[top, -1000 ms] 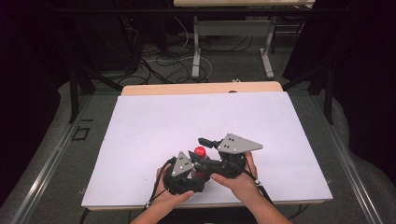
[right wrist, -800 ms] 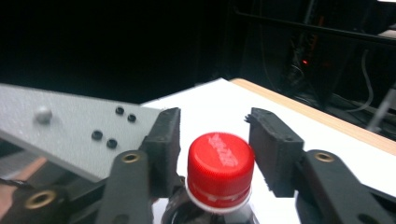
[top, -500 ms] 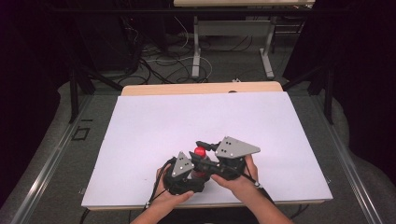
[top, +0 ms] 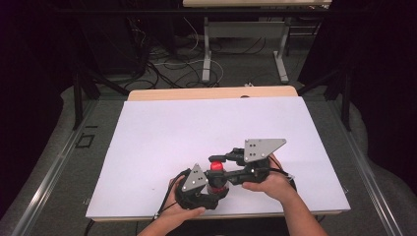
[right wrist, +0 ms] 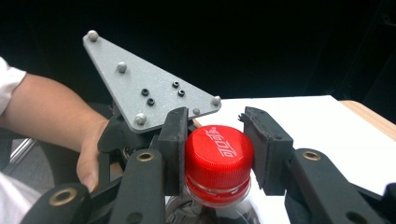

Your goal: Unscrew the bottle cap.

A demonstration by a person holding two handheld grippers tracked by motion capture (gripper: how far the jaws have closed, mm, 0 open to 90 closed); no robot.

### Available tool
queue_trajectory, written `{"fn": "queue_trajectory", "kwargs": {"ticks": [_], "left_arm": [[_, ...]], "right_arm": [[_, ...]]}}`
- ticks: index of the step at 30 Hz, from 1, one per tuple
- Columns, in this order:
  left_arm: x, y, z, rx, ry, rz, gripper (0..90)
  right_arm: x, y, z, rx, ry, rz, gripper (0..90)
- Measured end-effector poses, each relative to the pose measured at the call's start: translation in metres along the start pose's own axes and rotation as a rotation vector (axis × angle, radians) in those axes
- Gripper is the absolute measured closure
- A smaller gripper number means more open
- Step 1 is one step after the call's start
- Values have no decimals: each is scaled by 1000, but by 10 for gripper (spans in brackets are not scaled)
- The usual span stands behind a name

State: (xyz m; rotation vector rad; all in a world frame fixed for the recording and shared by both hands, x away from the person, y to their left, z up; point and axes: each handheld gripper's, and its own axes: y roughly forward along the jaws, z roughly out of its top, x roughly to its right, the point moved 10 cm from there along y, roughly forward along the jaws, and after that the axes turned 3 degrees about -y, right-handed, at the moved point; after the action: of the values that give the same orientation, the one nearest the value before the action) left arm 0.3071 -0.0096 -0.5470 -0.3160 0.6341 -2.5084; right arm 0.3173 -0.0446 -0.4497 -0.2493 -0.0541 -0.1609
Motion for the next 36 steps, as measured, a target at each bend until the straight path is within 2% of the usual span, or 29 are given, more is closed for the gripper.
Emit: {"fn": "queue_trajectory", "kwargs": {"ticks": [1,4,6,11,13,14,15,17,20,24,26,27,30,31,32,33,34,35,36], "left_arm": [[0,0,0,0,0,0,290],[-8,-1,0,6,-24,37,290],[-12,-1,0,6,-39,58,290],[-22,-1,-1,4,-82,110,289],[-25,-1,-2,3,-91,129,290],[-25,-1,-2,3,-91,129,290],[-26,-1,-2,2,-99,137,290],[-28,-2,-3,0,-96,151,289],[-27,-2,-3,4,-97,150,289],[-25,-3,-1,13,-104,145,289],[-25,-3,-1,13,-104,143,290],[-25,-4,-1,8,-97,143,290],[-24,-3,-1,5,-95,134,290],[-24,-3,-1,5,-95,134,290],[-23,-3,-2,5,-92,127,290],[-21,-3,-2,3,-78,105,290],[-20,-3,-1,12,-77,93,290],[-18,-3,0,14,-71,80,290],[-16,-3,0,15,-69,66,290]], "right_arm": [[0,0,0,0,0,0,603],[2,4,6,28,15,-64,493],[4,6,9,24,17,-111,477],[9,13,15,25,56,-295,429],[11,16,14,8,51,-376,427],[11,16,14,8,51,-376,427],[11,20,13,-6,56,-451,431],[9,24,11,-24,53,-503,448],[10,29,9,-35,38,-551,493],[15,30,3,-67,81,-564,539],[16,29,1,-76,88,-564,556],[16,28,2,-72,85,-550,600],[14,28,1,-81,91,-509,605],[13,28,1,-83,90,-479,606],[13,28,1,-83,90,-479,606],[12,27,1,-76,72,-407,609],[12,26,1,-79,69,-379,609],[10,25,2,-75,64,-322,609],[10,23,3,-61,39,-274,610]]}}
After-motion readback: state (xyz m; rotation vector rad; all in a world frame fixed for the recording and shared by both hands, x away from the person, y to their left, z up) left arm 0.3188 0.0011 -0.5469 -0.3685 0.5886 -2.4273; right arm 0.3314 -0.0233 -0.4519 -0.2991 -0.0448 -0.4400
